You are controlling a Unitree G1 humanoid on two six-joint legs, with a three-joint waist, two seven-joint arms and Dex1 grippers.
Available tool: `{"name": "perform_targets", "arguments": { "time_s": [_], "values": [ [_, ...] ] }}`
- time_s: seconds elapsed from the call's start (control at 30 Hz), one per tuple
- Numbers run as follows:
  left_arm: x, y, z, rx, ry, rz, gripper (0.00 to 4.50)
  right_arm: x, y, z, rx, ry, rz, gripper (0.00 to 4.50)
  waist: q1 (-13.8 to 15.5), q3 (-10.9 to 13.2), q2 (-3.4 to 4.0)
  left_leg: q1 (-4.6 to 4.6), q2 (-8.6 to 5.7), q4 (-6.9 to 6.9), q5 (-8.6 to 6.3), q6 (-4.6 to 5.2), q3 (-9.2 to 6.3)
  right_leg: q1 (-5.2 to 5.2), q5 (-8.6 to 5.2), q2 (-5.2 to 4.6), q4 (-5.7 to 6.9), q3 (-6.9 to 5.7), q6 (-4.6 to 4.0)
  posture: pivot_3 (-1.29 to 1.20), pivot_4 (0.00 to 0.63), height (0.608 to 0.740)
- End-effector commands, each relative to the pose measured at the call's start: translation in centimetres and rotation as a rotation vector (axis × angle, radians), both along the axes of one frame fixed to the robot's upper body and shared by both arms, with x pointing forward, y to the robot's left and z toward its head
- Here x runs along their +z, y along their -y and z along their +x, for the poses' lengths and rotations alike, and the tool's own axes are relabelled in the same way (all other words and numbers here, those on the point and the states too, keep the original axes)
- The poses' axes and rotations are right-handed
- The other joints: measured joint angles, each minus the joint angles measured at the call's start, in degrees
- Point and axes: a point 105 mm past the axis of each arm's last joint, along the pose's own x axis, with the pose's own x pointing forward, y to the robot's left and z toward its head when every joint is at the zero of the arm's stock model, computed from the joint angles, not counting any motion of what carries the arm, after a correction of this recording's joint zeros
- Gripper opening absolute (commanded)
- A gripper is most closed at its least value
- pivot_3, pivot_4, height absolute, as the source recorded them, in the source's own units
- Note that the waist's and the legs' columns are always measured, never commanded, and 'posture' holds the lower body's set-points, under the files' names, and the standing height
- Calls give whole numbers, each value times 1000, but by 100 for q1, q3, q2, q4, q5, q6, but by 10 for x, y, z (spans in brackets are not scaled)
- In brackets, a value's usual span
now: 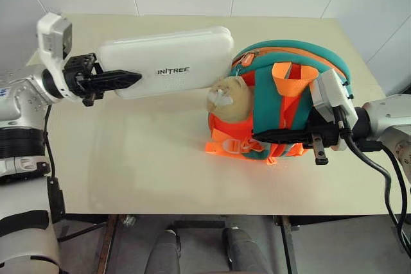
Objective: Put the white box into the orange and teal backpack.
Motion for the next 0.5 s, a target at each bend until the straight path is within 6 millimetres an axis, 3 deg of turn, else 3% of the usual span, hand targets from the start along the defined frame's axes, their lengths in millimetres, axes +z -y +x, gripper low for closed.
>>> {"name": "perform_targets", "arguments": {
  "time_s": [0.03,0.23,0.37,0.5],
  "values": [
    [-2,10,-1,-88,36,118,1270,6,-1,-1,9,46,12,0,0,0,0,5,-1,1,0,1,0,7,0,0,-1,0,1,0,150,740],
    [-4,35,11,-135,100,245,1270,5,-1,-1,12,47,3,0,5,0,0,5,-2,2,0,2,-1,11,1,-1,-2,2,3,0,150,740],
    [-6,41,13,-152,119,301,1270,4,-1,-1,14,46,-4,0,-5,0,0,3,-3,1,-3,6,-1,11,-2,-1,-4,3,7,0,150,740],
    [-5,70,18,-222,180,395,1270,1,-3,1,22,46,-10,0,-1,0,0,6,-2,0,-4,7,-1,11,-4,0,-2,3,9,0,150,740]
  ]
}}
